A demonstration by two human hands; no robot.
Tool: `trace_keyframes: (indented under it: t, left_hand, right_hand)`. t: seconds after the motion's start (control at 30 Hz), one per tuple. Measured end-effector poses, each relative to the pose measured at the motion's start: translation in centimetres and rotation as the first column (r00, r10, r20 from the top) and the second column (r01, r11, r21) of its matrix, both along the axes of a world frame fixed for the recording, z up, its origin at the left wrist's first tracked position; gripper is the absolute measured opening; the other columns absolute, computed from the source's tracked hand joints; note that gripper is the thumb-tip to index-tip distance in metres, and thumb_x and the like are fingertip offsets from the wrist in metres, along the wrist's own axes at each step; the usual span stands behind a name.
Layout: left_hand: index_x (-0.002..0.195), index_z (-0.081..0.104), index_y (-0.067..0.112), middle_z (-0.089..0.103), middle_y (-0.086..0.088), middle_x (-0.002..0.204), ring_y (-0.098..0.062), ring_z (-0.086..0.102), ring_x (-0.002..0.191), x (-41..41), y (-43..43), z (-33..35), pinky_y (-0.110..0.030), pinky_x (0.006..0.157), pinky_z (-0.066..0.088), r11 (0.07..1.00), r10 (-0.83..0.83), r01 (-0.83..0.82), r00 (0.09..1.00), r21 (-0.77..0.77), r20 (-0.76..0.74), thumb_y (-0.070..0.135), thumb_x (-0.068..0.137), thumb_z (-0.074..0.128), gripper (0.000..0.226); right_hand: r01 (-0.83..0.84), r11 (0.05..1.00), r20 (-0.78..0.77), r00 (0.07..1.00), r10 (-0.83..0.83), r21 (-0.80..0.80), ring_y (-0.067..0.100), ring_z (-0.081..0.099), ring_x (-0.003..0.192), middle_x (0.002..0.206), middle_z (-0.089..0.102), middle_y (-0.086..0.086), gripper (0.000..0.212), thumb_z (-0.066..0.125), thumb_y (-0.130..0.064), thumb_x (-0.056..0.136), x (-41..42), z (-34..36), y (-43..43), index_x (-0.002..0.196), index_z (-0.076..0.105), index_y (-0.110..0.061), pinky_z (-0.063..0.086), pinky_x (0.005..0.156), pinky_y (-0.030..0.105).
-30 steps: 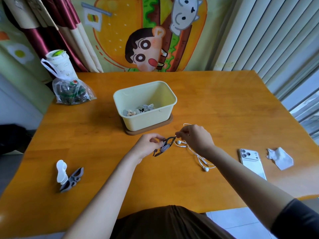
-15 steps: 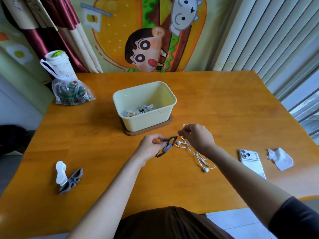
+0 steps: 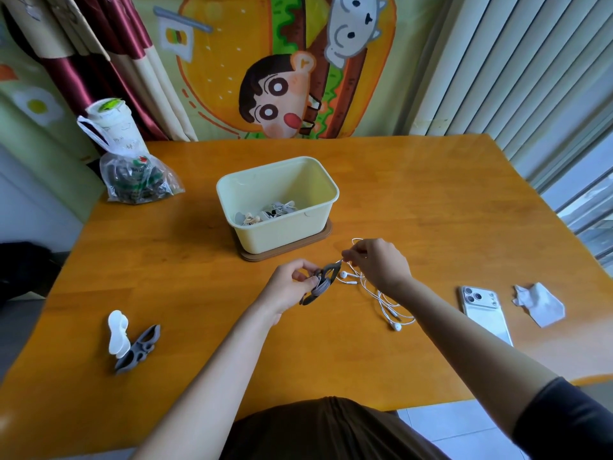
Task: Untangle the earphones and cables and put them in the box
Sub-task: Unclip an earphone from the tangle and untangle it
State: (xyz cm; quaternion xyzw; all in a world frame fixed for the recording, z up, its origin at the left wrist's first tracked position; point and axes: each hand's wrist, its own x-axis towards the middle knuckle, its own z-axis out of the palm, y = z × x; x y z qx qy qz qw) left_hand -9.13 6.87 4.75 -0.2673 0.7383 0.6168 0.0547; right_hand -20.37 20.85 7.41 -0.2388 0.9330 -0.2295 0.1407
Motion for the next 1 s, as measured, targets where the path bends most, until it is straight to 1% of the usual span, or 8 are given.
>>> trace_keyframes:
  t: [0.17,0.33,0.47,0.57,0.63,0.77,0.9,1.0]
  left_hand:
    - [0.101,0.061,0.023,0.05,-0.003,0.087,-0.014,0.05,0.078,0.0,0.1,-0.4,-0.023,0.06,0.039,1.0,0.021,-0.021,1.0,0.002,0.017,0.016,0.095,0.057,0.01]
    - [0.106,0.061,0.023,0.052,0.0,0.085,-0.014,0.053,0.081,-0.1,0.0,-0.8,-0.024,0.062,0.04,0.999,0.041,-0.041,0.999,0.009,0.027,0.018,0.095,0.057,0.012]
    - [0.101,0.061,0.024,0.053,-0.001,0.09,-0.016,0.053,0.084,-0.3,0.3,-0.9,-0.028,0.067,0.043,0.996,0.084,-0.084,0.996,-0.003,0.019,0.022,0.095,0.058,0.007]
    - [0.1,0.059,0.024,0.053,0.002,0.087,-0.015,0.053,0.081,-0.5,0.5,-1.2,-0.036,0.076,0.049,0.989,0.148,-0.148,0.989,0.007,0.015,0.025,0.096,0.055,0.005]
    - [0.099,0.058,0.024,0.056,-0.001,0.092,-0.019,0.055,0.082,-0.3,0.5,-1.5,-0.041,0.079,0.053,0.981,0.191,-0.191,0.981,0.023,0.013,0.025,0.097,0.054,0.005]
    - [0.1,0.061,0.019,0.059,-0.006,0.088,-0.019,0.056,0.072,0.2,0.4,-1.7,-0.041,0.075,0.056,0.971,0.237,-0.236,0.971,0.043,-0.025,0.021,0.096,0.055,0.007]
    - [0.095,0.063,0.021,0.063,-0.006,0.081,-0.024,0.063,0.08,0.3,0.2,-1.6,-0.037,0.07,0.052,0.983,0.067,-0.074,0.996,-0.166,-0.052,0.022,0.094,0.057,0.006]
    - [0.093,0.064,0.025,0.066,-0.005,0.091,-0.019,0.062,0.09,0.4,0.3,-1.3,-0.031,0.073,0.049,0.979,-0.063,0.06,0.998,-0.193,-0.012,0.023,0.093,0.058,0.006]
  right_hand:
    - [-0.021,1.0,0.02,1.0,0.021,-0.018,0.009,0.056,0.065,0.075,0.062,-0.007,0.023,0.054,-0.035,0.094,0.4,0.0,-0.3,0.087,0.07,-0.018,0.041,0.053,0.024]
    - [-0.049,0.998,0.04,0.998,0.05,-0.04,0.012,0.057,0.064,0.076,0.064,-0.004,0.024,0.055,-0.035,0.093,0.7,0.4,-0.5,0.087,0.07,-0.017,0.042,0.053,0.025]
    - [-0.105,0.994,0.021,0.994,0.106,-0.024,0.017,0.057,0.067,0.076,0.066,-0.001,0.027,0.056,-0.036,0.092,1.5,0.5,-1.0,0.085,0.071,-0.014,0.037,0.05,0.025]
    - [-0.164,0.985,0.024,0.986,0.165,-0.046,0.021,0.061,0.071,0.08,0.068,0.003,0.026,0.053,-0.029,0.095,2.5,0.2,-1.5,0.088,0.07,-0.011,0.042,0.058,0.03]
    - [-0.239,0.97,0.026,0.97,0.24,-0.039,0.022,0.061,0.073,0.084,0.068,0.005,0.025,0.049,-0.022,0.097,3.3,-0.2,-1.5,0.091,0.068,-0.008,0.045,0.063,0.032]
    - [-0.393,0.92,-0.049,0.918,0.393,0.011,0.029,0.06,0.083,0.1,0.061,0.01,0.025,0.045,-0.018,0.099,4.6,-0.6,-1.5,0.103,0.066,-0.006,0.048,0.073,0.041]
    - [-0.523,0.848,-0.139,0.837,0.53,0.086,0.031,0.059,0.08,0.101,0.055,0.009,0.026,0.045,-0.021,0.098,4.7,-0.2,-1.4,0.107,0.067,-0.009,0.05,0.071,0.043]
    - [-0.558,0.827,-0.149,0.813,0.562,0.076,0.03,0.056,0.084,0.1,0.054,0.01,0.023,0.051,-0.021,0.096,3.8,0.2,-1.2,0.108,0.067,-0.01,0.047,0.075,0.04]
